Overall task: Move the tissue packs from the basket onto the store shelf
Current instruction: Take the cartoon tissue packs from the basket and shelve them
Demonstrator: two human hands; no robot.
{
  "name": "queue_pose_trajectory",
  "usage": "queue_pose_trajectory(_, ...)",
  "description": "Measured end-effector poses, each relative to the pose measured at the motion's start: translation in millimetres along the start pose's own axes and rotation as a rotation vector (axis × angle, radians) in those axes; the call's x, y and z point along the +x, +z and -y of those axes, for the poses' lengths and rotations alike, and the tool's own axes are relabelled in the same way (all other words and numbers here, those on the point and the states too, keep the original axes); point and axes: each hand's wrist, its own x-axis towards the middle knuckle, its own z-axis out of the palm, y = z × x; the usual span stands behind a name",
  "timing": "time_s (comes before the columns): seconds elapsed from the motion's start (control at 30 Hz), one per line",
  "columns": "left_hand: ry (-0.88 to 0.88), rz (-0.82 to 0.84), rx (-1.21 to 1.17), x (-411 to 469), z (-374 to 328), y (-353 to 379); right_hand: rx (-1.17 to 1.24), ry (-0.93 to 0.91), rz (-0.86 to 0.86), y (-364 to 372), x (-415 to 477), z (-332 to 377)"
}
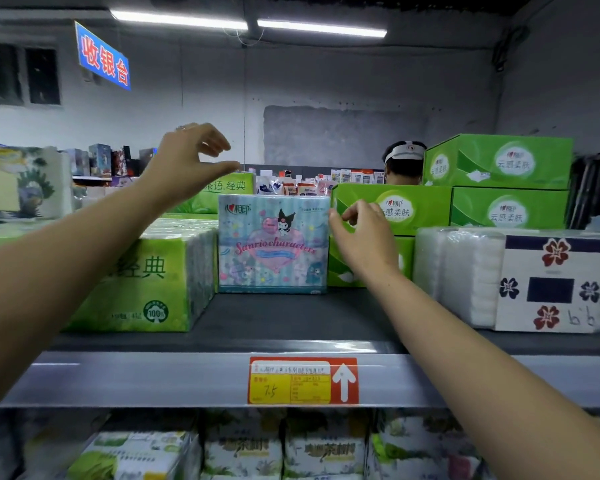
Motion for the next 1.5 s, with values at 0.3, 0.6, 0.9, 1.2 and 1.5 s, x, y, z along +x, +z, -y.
queue_pose_trajectory(0.3,0.065,0.035,-0.016,-6,-32,-26,0.079,-0.033,-0.106,-1,-1,4)
queue_pose_trajectory(0.6,-0.082,0.041,-0.155,-39,-41,-36,0.087,-0.144,-0.155,-2,-8,9)
queue_pose_trajectory(0.9,-0.176,0.048,-0.181,-88,-42,-54,0.001,-0.351,-0.155,-5,-17,17)
queue_pose_trajectory(1.2,-0.253,0.048,-0.160,-119,-57,-73,0.041,-0.528,-0.265,-18,-23,23)
queue_pose_trajectory(1.5,-0.261,0.104,-0.251,-186,-62,-112,0.223,-0.684,-0.303,-63,-68,70)
